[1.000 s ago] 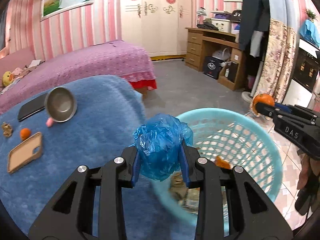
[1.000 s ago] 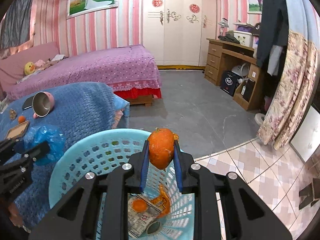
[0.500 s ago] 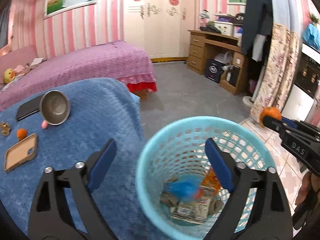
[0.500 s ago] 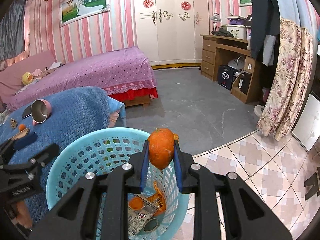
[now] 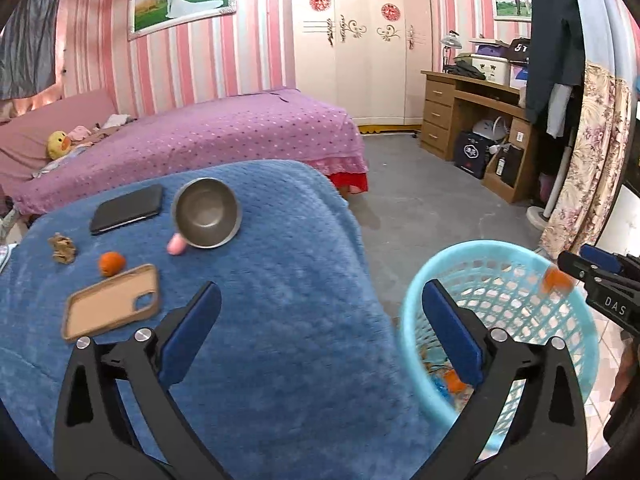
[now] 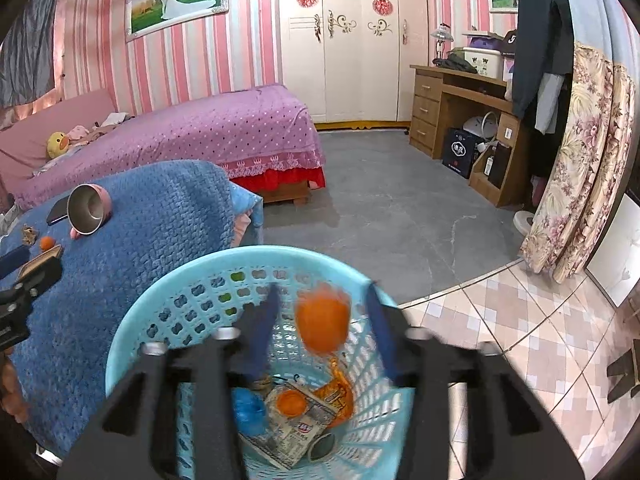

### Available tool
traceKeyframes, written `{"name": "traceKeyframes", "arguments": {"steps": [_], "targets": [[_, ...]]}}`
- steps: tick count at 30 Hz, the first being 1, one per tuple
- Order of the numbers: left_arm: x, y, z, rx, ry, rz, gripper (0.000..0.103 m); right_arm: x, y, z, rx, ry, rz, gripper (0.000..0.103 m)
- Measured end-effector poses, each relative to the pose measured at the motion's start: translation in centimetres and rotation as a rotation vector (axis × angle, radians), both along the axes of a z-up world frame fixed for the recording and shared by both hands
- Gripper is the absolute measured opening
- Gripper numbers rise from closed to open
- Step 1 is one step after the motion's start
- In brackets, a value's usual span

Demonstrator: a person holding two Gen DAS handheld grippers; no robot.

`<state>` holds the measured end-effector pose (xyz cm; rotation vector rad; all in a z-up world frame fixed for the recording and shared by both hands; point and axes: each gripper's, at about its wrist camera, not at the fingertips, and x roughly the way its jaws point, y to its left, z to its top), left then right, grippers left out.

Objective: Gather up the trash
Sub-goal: 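Carry the blue bag and tangerine over the blue basket and open both tools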

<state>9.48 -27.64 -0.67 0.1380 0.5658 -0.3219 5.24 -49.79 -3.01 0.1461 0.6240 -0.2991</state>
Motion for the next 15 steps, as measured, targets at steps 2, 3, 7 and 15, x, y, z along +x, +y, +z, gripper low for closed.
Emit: {"name": "traceKeyframes", "arguments": {"steps": [2,3,7,15], "targets": [[0.0,1.3,0.3,-0.001,-0.001,0.011,0.097,0.3,0.6,-0.1,-0.009,0.012,-0.001,0.067],[0.1,1.7,0.5,-0.005,0.0,0.016,0.097,0.5,0.9,-0.1,-0.014,0.014,-0.004,0.073],[0.2,3.8,1.1,-0.013,-0.001,0.034,0.097,1.0,2.0,0.0,-0.027,0.015,-0.009,0.088],[1.6,8.8,2.4,-0.023,-0.025,0.087,0.097,1.8,4.5,0.7,-0.039,-0.02,-0.019,0.094]]}}
